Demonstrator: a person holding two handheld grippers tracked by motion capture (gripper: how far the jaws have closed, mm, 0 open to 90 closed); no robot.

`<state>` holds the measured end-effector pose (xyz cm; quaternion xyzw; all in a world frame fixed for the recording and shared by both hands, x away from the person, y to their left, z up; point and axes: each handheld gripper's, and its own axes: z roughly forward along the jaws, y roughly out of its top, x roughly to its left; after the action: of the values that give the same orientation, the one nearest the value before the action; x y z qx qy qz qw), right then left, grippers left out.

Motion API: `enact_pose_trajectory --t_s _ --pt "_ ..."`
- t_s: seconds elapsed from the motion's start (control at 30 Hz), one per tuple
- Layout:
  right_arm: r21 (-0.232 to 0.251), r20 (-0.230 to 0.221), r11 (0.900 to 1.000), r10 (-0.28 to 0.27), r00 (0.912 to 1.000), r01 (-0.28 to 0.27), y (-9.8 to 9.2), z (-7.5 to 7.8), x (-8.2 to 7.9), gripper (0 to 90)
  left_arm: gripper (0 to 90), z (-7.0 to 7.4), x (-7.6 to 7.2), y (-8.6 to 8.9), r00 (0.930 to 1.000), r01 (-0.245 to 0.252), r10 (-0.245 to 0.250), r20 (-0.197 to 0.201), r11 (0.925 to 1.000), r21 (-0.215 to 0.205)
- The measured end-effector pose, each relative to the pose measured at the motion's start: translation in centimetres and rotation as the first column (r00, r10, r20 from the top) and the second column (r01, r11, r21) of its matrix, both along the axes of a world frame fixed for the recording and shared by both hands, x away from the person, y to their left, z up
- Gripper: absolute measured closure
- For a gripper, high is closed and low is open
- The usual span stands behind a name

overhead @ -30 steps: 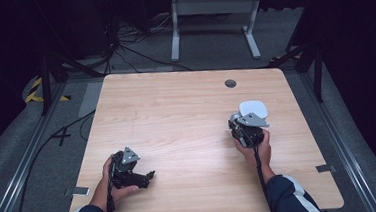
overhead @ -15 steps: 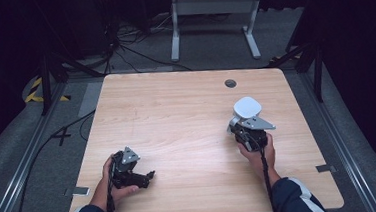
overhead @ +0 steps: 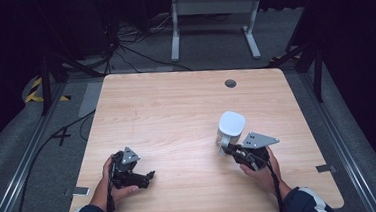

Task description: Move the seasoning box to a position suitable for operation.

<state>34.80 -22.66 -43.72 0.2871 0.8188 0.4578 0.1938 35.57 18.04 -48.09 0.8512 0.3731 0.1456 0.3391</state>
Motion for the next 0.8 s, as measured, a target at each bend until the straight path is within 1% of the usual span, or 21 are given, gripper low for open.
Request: enact_pose_trajectory --t_s 0.03,0.1,0.17,0.3,0.37,0.5,0.57,0.6,0.63,0.67,0.7,0.73,0.77,0.8 --pt "-0.009 0.005 1.000 0.019 0.9998 -0.019 0.1 0.0 -0.6 82.0 0.4 0.0 0.0 0.0 1.0000 0.000 0.000 0.000 1.0000 0.000" --pt "-0.011 -0.004 0.999 0.053 0.9986 -0.053 0.2 0.1 -1.6 82.3 0.4 0.0 0.0 0.0 1.0000 0.000 0.000 0.000 1.0000 0.000" --pt "-0.019 -0.002 0.996 0.084 0.9965 -0.084 0.4 0.1 -2.7 82.5 0.4 0.0 0.0 0.0 1.0000 0.000 0.000 0.001 1.0000 -0.001" --pt "-0.015 -0.011 0.991 0.129 0.9916 -0.129 0.8 0.0 -3.9 82.6 0.4 0.0 0.0 0.0 1.0000 -0.001 0.001 0.001 1.0000 -0.002" --pt "-0.017 -0.012 0.988 0.152 0.9883 -0.152 1.0 0.0 -4.3 82.5 0.4 0.0 0.0 0.0 1.0000 0.000 0.000 0.000 1.0000 0.000" --pt "-0.018 -0.014 0.986 0.163 0.9865 -0.163 1.2 0.1 -4.7 82.4 0.4 0.0 0.0 0.0 1.0000 0.000 0.000 0.000 1.0000 0.000" --pt "-0.042 0.008 0.985 0.168 0.9858 -0.167 1.2 0.1 -4.8 80.9 0.4 0.0 0.0 0.0 1.0000 0.001 -0.001 -0.001 1.0000 -0.001" --pt "-0.048 0.018 0.984 0.171 0.9851 -0.170 1.1 0.2 -4.9 78.0 0.4 0.0 0.0 0.0 1.0000 0.001 -0.001 0.000 1.0000 -0.005" --pt "-0.046 0.026 0.985 0.170 0.9851 -0.169 1.0 0.3 -4.9 72.8 0.4 0.0 -0.1 0.0 1.0000 -0.004 0.004 -0.004 0.9999 -0.009" --pt "-0.041 0.022 0.983 0.178 0.9838 -0.177 0.8 0.4 -4.9 70.3 0.4 0.0 -0.1 0.0 1.0000 -0.004 0.004 -0.004 0.9999 -0.009" --pt "-0.048 0.018 0.980 0.196 0.9804 -0.195 0.5 0.7 -5.0 69.1 0.4 0.0 -0.1 0.0 1.0000 -0.005 0.005 -0.004 0.9999 -0.009" --pt "-0.048 0.018 0.980 0.196 0.9804 -0.195 0.5 0.7 -5.0 69.1 0.4 0.0 -0.1 0.0 1.0000 -0.006 0.005 -0.005 0.9999 -0.010" --pt "-0.058 0.033 0.979 0.196 0.9800 -0.194 0.2 0.9 -5.2 69.5 0.4 -0.1 -0.1 -0.1 1.0000 -0.006 0.006 -0.004 0.9999 -0.011" --pt "-0.056 0.034 0.980 0.195 0.9803 -0.193 -0.2 1.1 -5.3 69.5 0.4 -0.1 -0.1 0.0 1.0000 -0.006 0.006 -0.004 0.9999 -0.010"
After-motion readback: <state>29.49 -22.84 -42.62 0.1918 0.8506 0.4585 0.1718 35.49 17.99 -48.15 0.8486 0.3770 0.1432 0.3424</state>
